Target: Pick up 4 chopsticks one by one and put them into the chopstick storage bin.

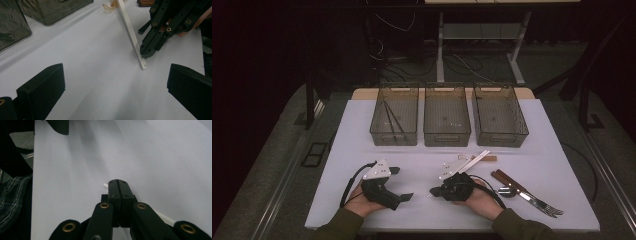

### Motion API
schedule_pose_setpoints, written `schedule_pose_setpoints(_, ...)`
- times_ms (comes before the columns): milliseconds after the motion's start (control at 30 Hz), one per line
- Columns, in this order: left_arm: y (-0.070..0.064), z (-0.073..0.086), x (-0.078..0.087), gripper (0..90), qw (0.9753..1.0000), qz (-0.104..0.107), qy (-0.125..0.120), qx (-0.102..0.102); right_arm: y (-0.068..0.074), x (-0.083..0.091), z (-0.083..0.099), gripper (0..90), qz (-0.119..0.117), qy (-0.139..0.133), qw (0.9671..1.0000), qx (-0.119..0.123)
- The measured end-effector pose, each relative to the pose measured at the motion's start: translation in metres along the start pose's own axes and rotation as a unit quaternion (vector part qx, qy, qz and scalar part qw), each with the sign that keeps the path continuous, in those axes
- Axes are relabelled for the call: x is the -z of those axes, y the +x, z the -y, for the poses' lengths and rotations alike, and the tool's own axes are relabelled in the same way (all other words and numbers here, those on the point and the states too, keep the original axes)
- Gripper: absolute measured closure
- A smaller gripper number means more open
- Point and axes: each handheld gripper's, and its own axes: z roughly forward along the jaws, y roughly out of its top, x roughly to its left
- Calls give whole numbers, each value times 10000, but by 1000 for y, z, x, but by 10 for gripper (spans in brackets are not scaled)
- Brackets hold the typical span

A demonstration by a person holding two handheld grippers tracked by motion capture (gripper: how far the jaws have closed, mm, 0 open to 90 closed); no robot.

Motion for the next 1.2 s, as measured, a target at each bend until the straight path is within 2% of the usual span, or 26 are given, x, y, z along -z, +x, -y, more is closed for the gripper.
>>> schedule_pose_setpoints(33,0,0,0,2,10000,1,-1,1,2,-1,-1,900,-52,-29,9999,-127)
schedule_pose_setpoints(200,0,0,0,2,10000,-1,0,4,0,-4,-4,899,-36,-34,9999,-126)
schedule_pose_setpoints(233,0,0,0,2,10000,-1,-2,3,-2,-5,-4,899,-5,-32,10000,-60)
schedule_pose_setpoints(267,0,0,0,2,10000,0,0,3,-1,-6,-5,899,-27,-40,9999,-132)
schedule_pose_setpoints(300,0,0,0,2,10000,-1,2,2,-3,-7,-6,899,19,-4,10000,-2)
schedule_pose_setpoints(333,0,0,0,2,10000,-1,-1,11,-2,-8,-7,899,-19,-35,9999,-131)
schedule_pose_setpoints(367,0,0,0,2,10000,-2,4,6,-4,-9,-7,899,16,0,10000,2)
schedule_pose_setpoints(433,0,0,0,2,10000,-3,2,0,-2,-11,-8,900,-34,-33,9999,-151)
schedule_pose_setpoints(533,0,0,0,2,10000,-5,2,9,-5,-11,-7,899,2,-9,10000,0)
schedule_pose_setpoints(767,0,0,0,2,10000,-1,1,-3,-5,-11,-7,899,1,-34,10000,-46)
schedule_pose_setpoints(833,0,0,0,2,10000,0,2,-7,-2,-8,-8,898,-91,-113,9996,-237)
schedule_pose_setpoints(867,0,0,0,2,10000,-1,2,-8,-2,-6,-8,896,-105,-146,9995,-247)
schedule_pose_setpoints(967,0,0,1,2,10000,-2,14,-13,-1,5,-7,801,-169,-265,9990,-302)
schedule_pose_setpoints(1033,0,0,1,2,10000,-2,-1,1,-2,15,-3,702,-149,-356,9986,-370)
schedule_pose_setpoints(1100,0,0,1,2,10000,-12,5,6,-3,28,3,581,-24,-462,9979,-450)
schedule_pose_setpoints(1200,0,0,1,2,10000,-25,3,-3,-8,48,13,455,221,-648,9957,-618)
